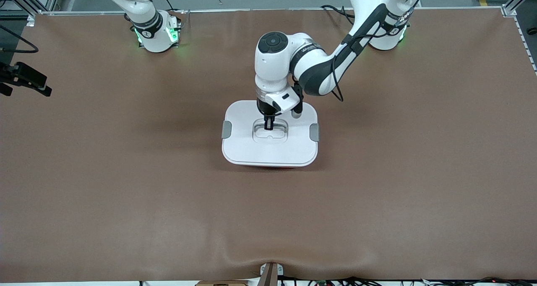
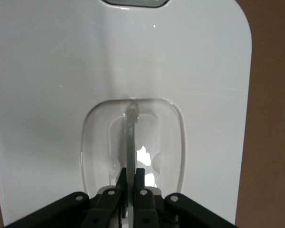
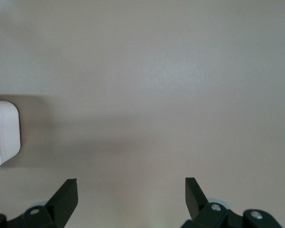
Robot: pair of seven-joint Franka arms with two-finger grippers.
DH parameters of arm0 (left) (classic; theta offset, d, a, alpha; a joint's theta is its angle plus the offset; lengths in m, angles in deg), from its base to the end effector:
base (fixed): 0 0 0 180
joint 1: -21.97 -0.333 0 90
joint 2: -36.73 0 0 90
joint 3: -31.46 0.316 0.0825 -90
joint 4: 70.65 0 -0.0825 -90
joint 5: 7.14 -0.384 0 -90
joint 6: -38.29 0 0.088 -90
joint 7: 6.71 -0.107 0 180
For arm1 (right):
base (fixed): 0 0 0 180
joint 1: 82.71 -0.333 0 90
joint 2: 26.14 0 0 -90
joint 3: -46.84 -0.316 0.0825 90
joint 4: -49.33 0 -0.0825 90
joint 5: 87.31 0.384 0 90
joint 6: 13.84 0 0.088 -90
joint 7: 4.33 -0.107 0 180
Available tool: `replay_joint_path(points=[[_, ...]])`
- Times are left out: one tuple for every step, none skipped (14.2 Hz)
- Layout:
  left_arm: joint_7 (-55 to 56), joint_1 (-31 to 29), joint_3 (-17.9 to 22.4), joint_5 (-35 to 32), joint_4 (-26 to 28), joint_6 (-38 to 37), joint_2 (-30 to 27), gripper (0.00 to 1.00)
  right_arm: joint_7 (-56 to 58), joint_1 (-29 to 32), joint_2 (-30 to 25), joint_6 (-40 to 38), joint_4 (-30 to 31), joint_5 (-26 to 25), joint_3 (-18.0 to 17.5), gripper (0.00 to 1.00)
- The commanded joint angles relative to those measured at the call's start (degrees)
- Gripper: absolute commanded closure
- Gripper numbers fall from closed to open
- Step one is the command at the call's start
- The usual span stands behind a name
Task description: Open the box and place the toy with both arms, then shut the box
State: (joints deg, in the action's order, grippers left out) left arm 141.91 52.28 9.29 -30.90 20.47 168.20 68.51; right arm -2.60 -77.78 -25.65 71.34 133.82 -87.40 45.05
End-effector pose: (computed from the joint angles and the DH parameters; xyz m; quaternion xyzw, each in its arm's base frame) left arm 0.4689 -0.5269 0.3467 0.7246 0.6800 0.0548 0.0977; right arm 0.5480 -0.0303 0.6574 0.9999 -0.0124 0.0017 0.0007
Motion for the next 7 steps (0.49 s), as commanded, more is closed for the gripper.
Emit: replay_joint_path(points=[[1.51, 0.36, 0.03, -1.73, -0.16, 0.70, 0.39, 1.00, 0.64, 0.78, -0.66, 0.24, 0.68, 1.14, -0.32, 0.00], [1.51, 0.45, 0.03, -1.82, -0.16, 0.70, 0.39, 1.00, 0.64, 0.78, -0.66, 0.33, 0.68, 1.14, -0.32, 0.00], [1.51, 0.45, 0.03, -1.82, -0.07, 0.70, 0.39, 1.00, 0.64, 0.87, -0.66, 0.42, 0.68, 1.23, -0.32, 0.00], [1.51, 0.53, 0.03, -1.82, -0.07, 0.70, 0.39, 1.00, 0.64, 0.87, -0.66, 0.42, 0.68, 1.23, -0.32, 0.00], [1.51, 0.53, 0.03, -1.82, 0.02, 0.70, 0.39, 1.00, 0.55, 0.87, -0.74, 0.16, 0.76, 1.14, -0.23, 0.00], [1.51, 0.53, 0.03, -1.82, 0.02, 0.70, 0.39, 1.00, 0.38, 0.87, -0.75, -0.10, 0.85, 1.23, -0.23, 0.00], [1.51, 0.45, 0.03, -1.82, 0.11, 0.70, 0.39, 1.00, 0.29, 0.96, -0.75, -0.02, 0.85, 1.32, -0.14, 0.00]])
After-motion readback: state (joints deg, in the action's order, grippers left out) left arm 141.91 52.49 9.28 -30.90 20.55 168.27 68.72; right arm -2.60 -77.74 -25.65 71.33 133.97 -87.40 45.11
